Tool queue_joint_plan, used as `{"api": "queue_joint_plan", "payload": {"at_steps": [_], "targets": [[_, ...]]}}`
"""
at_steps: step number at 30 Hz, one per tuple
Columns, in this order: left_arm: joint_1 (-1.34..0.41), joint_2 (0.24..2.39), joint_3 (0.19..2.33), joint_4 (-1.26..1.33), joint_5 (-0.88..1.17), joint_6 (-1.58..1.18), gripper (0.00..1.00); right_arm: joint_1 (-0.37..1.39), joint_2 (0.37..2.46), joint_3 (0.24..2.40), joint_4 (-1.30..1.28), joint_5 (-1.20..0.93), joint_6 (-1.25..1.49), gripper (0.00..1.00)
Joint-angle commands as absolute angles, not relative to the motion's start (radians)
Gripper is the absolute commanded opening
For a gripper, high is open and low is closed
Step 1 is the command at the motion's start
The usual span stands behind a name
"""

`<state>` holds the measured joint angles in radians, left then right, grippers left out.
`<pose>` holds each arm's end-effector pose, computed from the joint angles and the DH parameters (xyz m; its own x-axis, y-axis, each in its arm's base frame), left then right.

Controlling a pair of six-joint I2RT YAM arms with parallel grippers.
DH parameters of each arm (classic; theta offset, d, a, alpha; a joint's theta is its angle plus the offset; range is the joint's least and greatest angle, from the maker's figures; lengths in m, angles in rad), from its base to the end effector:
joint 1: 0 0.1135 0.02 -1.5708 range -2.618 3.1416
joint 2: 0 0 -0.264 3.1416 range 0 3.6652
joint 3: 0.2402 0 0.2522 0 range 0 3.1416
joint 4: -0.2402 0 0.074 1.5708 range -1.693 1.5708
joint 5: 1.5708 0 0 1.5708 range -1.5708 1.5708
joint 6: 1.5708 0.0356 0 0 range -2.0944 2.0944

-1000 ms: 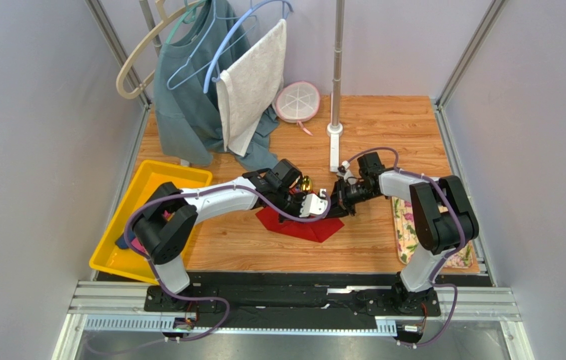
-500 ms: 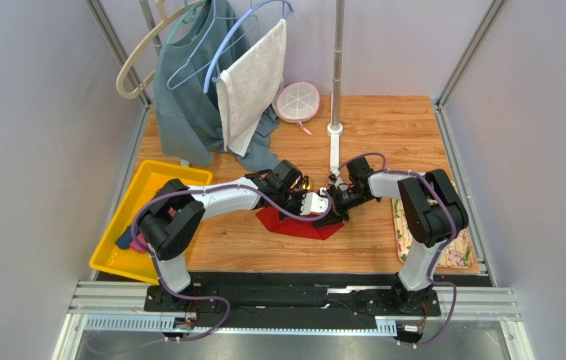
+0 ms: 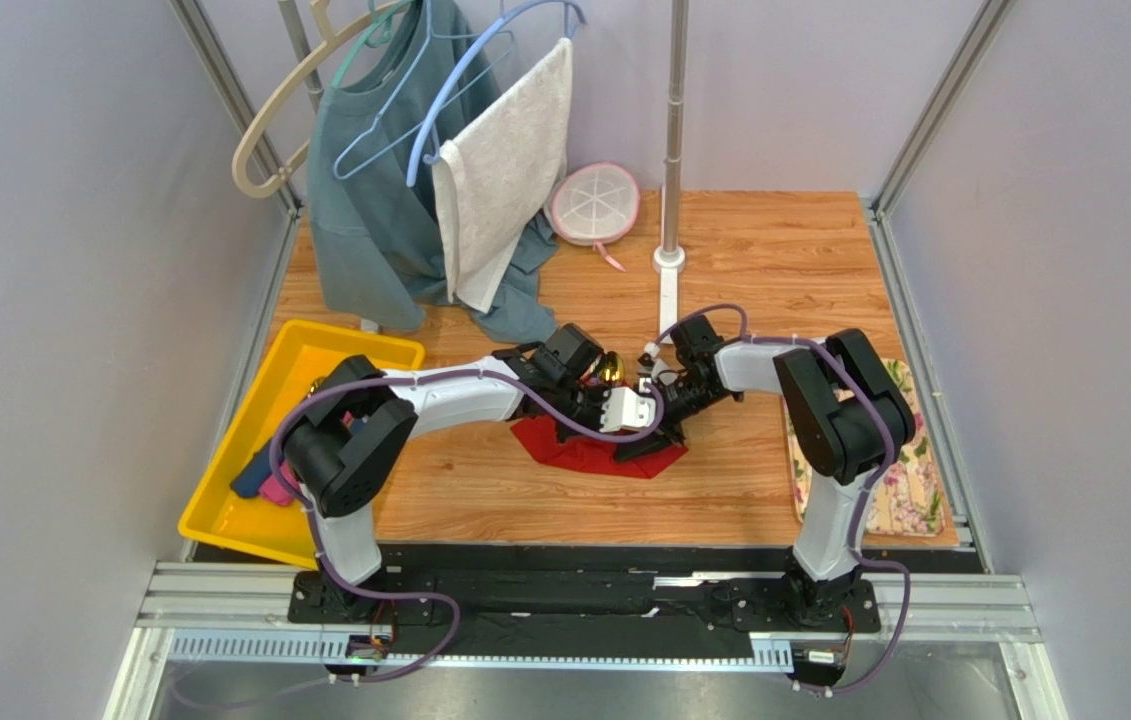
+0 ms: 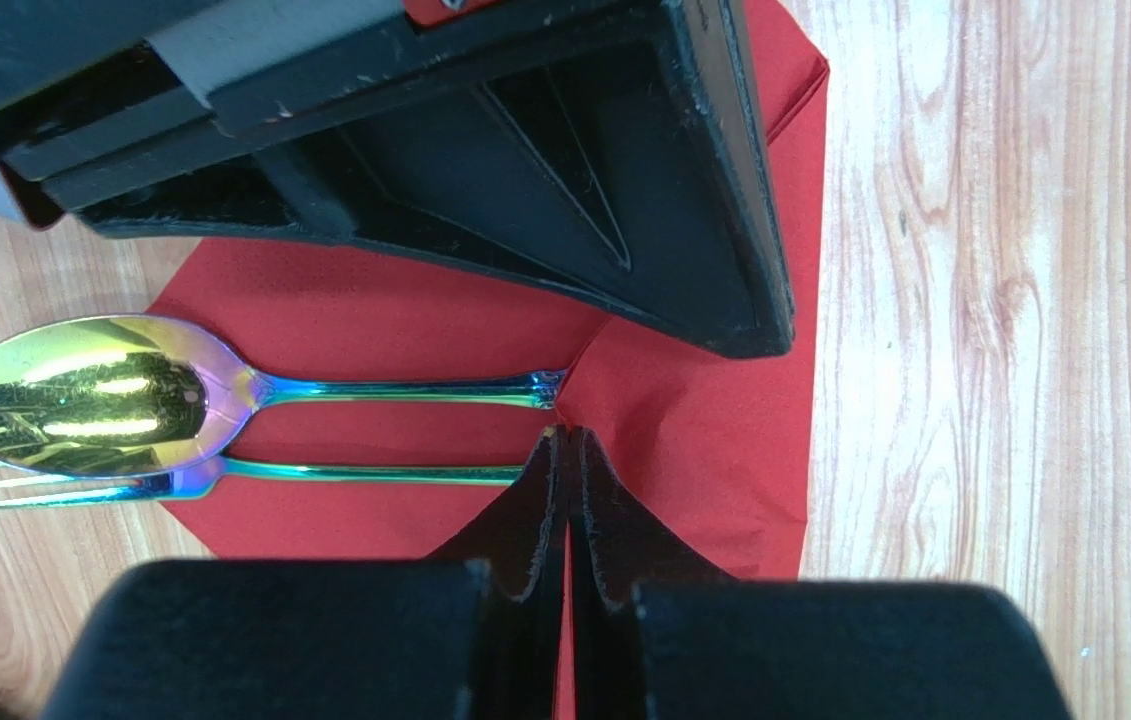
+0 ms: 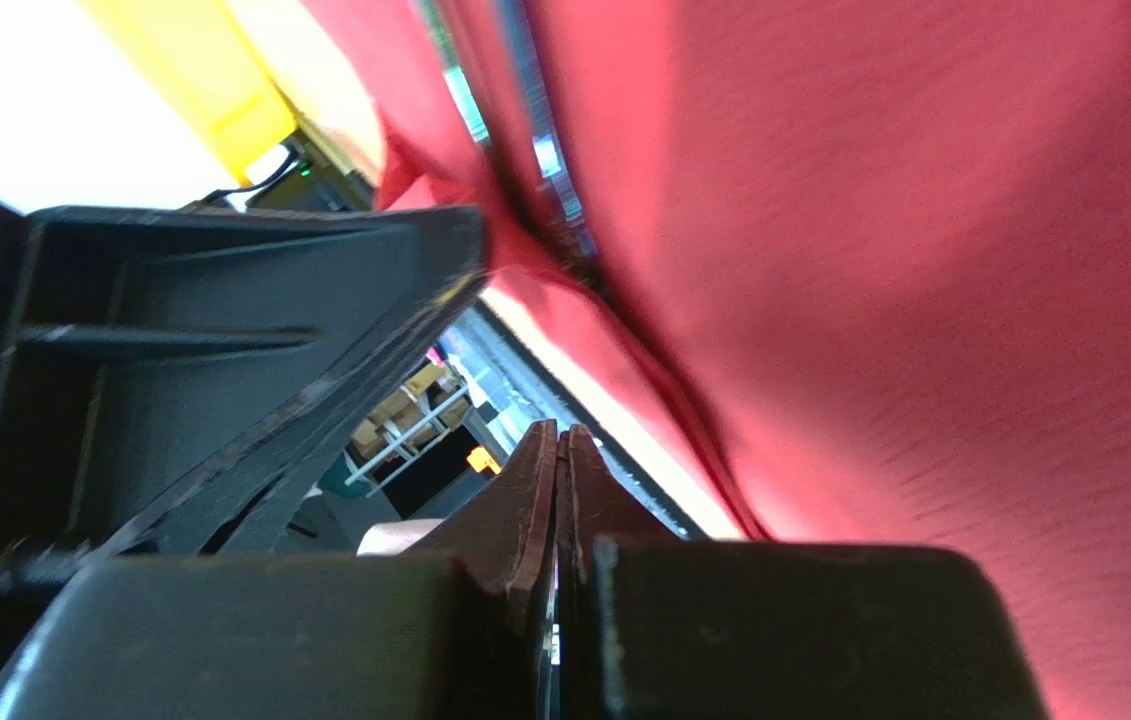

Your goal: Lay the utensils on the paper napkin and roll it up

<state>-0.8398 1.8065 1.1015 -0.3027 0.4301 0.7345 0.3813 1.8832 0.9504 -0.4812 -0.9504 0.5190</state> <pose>0.2319 -0.2808 0.1672 0.1342 0.7629 -0.6325 0.9909 -0.0946 0.0961 0.2770 0.1422 0.1101 -0.9619 -0.0749 0.2630 0.1645 0.6098 0.7753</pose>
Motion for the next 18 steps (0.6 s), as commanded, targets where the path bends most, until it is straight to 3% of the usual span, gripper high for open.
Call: {"api": "queue_joint_plan", "payload": {"at_steps": [1,9,11,14,18], "targets": [[-0.835,1.815,1.104,-0.278,0.433,0.723,0.00,0.387,1.919,0.991,-0.515,-0.911,0.491,0.00],[-0.830,1.812,1.106,-0.261,0.425,0.692,0.01,0.410,1.942,1.008,-0.560,-0.805,0.459,0.00],[-0.821,1.796,1.114,-0.262,0.425,0.657,0.07,0.413,1.940,1.015,-0.580,-0.758,0.451,0.00],[-0.784,1.758,1.126,-0.284,0.439,0.577,0.24,0.416,1.928,1.026,-0.603,-0.691,0.439,0.00],[-0.721,1.674,1.135,-0.333,0.520,0.407,0.36,0.431,1.898,1.026,-0.609,-0.629,0.440,0.00]]}}
